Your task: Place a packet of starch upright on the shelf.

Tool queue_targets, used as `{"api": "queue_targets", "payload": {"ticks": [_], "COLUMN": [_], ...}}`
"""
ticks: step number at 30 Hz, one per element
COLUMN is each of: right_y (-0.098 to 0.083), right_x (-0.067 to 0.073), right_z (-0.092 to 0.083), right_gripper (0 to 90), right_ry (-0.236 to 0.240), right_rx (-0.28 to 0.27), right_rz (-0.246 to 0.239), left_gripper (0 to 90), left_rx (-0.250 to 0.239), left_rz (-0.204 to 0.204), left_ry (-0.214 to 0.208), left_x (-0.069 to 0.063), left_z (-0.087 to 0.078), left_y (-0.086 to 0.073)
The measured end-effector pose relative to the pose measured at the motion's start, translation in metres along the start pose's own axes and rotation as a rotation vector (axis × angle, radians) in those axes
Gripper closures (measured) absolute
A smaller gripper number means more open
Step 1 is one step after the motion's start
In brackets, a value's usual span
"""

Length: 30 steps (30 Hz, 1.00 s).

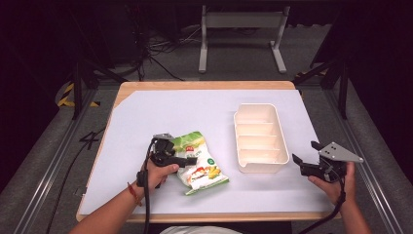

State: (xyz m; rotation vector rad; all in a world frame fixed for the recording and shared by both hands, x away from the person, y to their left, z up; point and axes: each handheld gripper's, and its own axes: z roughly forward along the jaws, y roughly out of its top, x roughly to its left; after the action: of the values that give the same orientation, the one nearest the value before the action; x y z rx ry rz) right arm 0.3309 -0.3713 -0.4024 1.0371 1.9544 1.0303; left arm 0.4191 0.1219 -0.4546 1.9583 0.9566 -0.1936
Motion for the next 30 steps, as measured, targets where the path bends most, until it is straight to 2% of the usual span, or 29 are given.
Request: {"api": "queue_targets", "payload": {"ticks": [2,3,4,7,13,18,24,26,28,30], "right_y": [0.000,0.000,0.000,0.000,0.000,0.001,0.000,0.001,0.001,0.001], "right_x": [0.001,0.001,0.001,0.000,0.000,0.000,-0.002,-0.002,-0.001,-0.001], "right_z": [0.000,0.001,0.001,0.001,0.002,0.003,0.001,0.001,0.001,0.001], "right_gripper": [19.0,19.0,19.0,18.9,18.9,18.9,18.9,18.9,18.8,18.9], "right_ry": [0.000,-0.002,-0.002,0.009,0.017,0.022,0.021,0.020,0.022,0.022], "right_rx": [0.004,0.004,0.004,0.004,0.008,0.008,0.000,0.001,0.001,0.001], "right_rz": [0.000,0.004,0.004,0.026,0.025,0.019,0.025,0.026,0.020,0.017], "left_gripper": [49.5,57.9,62.6,67.7,81.7,85.1,86.2,86.6,87.1,87.2], "left_rx": [-0.008,-0.010,-0.010,-0.008,-0.010,-0.043,-0.132,-0.143,-0.194,-0.204], "left_rz": [0.009,0.030,0.030,0.073,0.166,0.203,0.261,0.267,0.294,0.296], "left_ry": [0.010,0.028,0.028,0.045,0.056,0.058,0.036,0.039,0.029,0.022], "left_x": [0.001,-0.001,-0.001,-0.005,-0.012,-0.018,-0.033,-0.037,-0.046,-0.049], "left_z": [-0.001,-0.002,-0.002,-0.001,-0.003,-0.006,-0.018,-0.021,-0.032,-0.034], "left_y": [0.000,0.000,0.000,0.000,0.001,0.002,0.006,0.006,0.009,0.010]}}
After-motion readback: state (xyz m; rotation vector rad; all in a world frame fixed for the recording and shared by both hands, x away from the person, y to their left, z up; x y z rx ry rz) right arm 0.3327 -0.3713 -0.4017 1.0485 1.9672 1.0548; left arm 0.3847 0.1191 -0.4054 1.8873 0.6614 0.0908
